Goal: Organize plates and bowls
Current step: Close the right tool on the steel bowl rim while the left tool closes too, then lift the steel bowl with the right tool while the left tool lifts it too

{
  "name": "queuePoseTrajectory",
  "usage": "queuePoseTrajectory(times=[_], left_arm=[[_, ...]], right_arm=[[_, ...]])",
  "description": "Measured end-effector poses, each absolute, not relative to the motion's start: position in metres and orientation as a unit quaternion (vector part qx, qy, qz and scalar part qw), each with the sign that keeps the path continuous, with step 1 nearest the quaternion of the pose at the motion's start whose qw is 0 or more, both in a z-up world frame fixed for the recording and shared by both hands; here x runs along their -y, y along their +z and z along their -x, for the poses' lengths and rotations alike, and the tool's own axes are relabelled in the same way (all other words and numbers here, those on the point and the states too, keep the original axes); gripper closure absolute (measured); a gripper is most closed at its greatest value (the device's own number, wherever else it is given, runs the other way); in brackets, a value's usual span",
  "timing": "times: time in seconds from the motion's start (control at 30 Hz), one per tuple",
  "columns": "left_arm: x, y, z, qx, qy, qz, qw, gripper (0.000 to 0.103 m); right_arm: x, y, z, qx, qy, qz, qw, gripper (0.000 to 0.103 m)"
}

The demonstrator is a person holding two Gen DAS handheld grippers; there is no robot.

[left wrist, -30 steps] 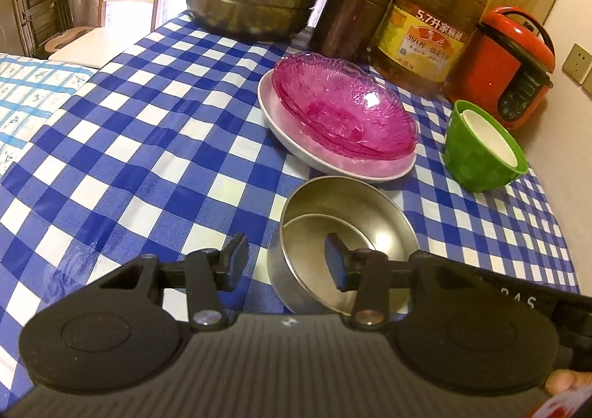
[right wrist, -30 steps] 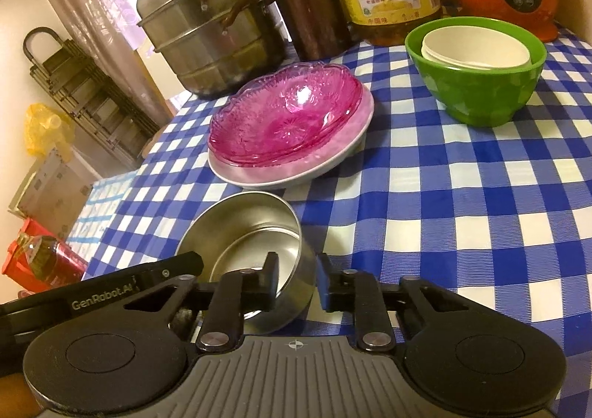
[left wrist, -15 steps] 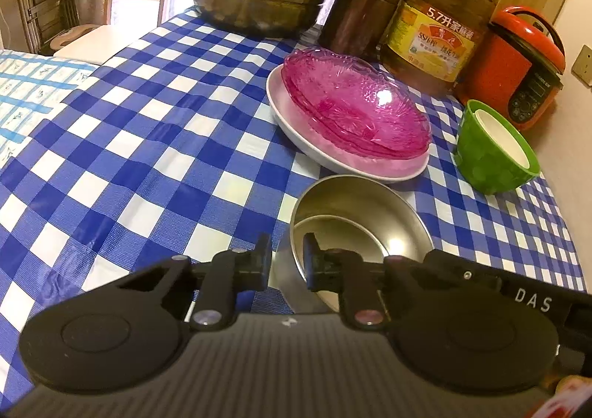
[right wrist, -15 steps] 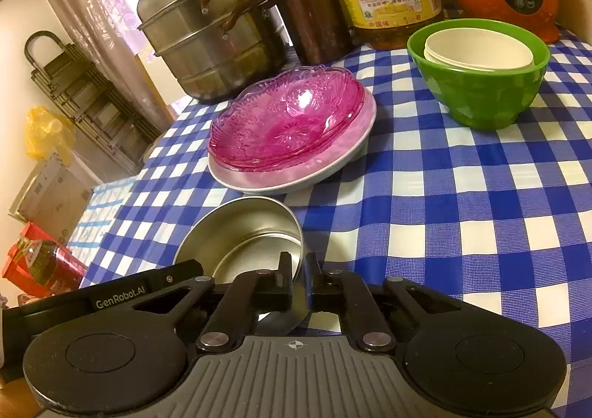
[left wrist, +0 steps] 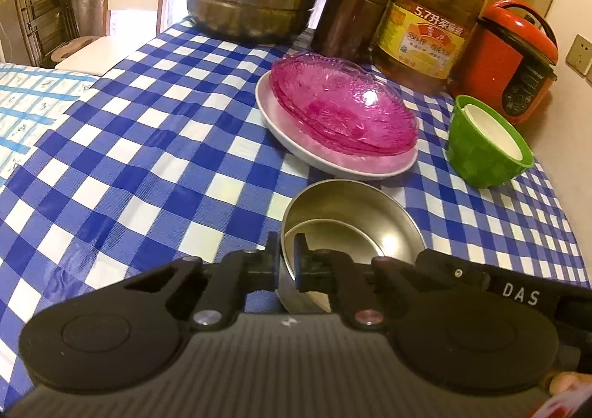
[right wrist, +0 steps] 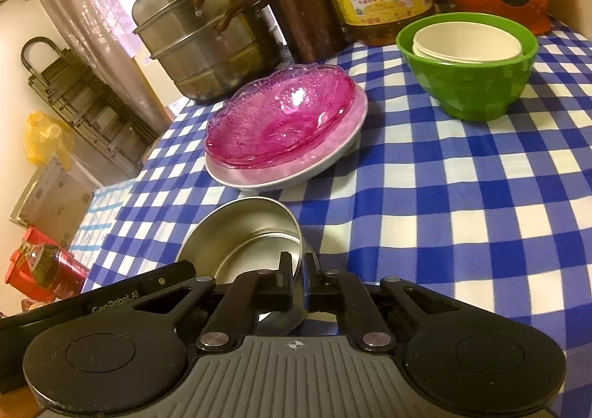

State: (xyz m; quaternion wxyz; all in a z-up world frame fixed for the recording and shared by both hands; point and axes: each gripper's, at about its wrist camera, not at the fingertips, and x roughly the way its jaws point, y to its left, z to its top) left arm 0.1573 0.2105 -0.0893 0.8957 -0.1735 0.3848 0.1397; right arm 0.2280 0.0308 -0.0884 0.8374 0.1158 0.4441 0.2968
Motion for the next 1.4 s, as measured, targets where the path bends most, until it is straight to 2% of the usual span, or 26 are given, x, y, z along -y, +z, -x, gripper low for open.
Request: queuePoseTrajectory(times=[1.4], left_arm=[[-0.06, -0.018, -0.155, -0.355, 0.025, 0.149, 0.922, 0.098]], right_arm=[[0.136, -0.017, -0.197, -0.393, 0.208, -0.171, 0.879, 0.1]])
